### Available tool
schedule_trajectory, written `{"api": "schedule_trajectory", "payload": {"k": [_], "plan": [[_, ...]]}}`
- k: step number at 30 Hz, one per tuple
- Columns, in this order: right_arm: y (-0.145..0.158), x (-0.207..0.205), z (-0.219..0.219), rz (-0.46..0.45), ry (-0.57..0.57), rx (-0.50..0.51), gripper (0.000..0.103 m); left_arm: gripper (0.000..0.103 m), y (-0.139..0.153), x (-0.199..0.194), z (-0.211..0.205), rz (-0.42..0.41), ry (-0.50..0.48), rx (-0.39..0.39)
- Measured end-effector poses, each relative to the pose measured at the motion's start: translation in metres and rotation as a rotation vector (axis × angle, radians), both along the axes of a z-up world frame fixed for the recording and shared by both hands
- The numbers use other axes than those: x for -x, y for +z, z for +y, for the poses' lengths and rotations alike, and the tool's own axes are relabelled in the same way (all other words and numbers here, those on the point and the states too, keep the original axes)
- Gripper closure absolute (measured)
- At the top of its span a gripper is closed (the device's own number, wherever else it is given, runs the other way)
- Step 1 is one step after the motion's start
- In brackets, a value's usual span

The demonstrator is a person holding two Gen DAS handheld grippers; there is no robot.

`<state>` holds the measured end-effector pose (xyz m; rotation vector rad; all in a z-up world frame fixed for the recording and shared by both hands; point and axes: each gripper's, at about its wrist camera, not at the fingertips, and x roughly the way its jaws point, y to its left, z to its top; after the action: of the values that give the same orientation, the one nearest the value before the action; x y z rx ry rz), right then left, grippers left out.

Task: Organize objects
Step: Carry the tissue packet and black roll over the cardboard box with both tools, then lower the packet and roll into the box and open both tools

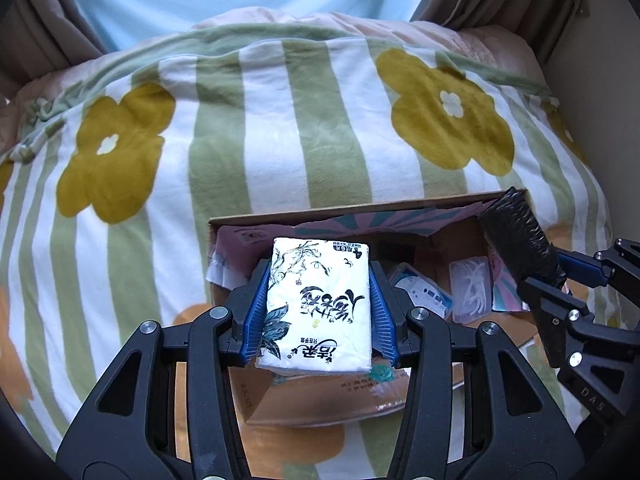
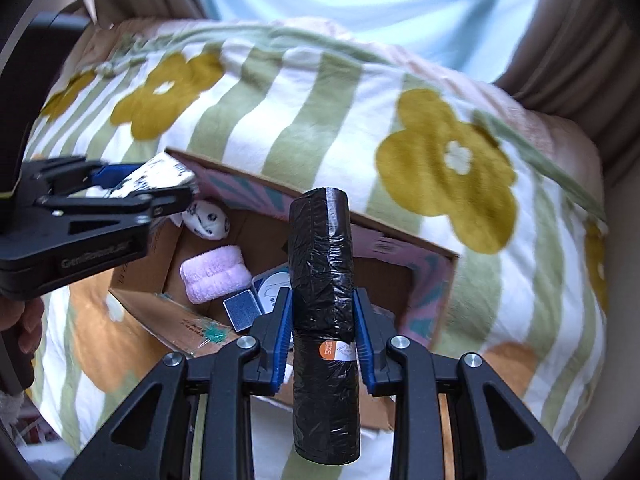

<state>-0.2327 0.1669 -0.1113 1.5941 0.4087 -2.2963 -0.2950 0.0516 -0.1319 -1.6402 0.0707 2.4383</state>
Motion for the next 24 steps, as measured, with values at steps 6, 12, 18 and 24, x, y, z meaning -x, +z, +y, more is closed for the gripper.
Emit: {"api": "schedule_trajectory", "payload": {"k": [6, 12, 18, 24], "plan": [[-0.062, 0.016, -0.012, -0.088, 0.086, -0.019, 0.076, 0.060, -0.058, 0.014, 0.013, -0.048, -0.025, 0.033], [-0.072, 0.020, -0.004, -0.098, 0.112, 0.007, 0.076, 0.060, -0.072, 0.020, 0.016, -0.052, -0.024, 0.032], [-0.069, 0.026, 0.003, -0.099, 0.135, 0.037, 0.076, 0.060, -0.068, 0.025, 0.021, -0.049, -0.055, 0.039], [-0.069, 0.015, 0.008, -0.095, 0.187, 0.059, 0.001, 0.019, -0.062, 0.028, 0.027, -0.065, -0.067, -0.015]]}}
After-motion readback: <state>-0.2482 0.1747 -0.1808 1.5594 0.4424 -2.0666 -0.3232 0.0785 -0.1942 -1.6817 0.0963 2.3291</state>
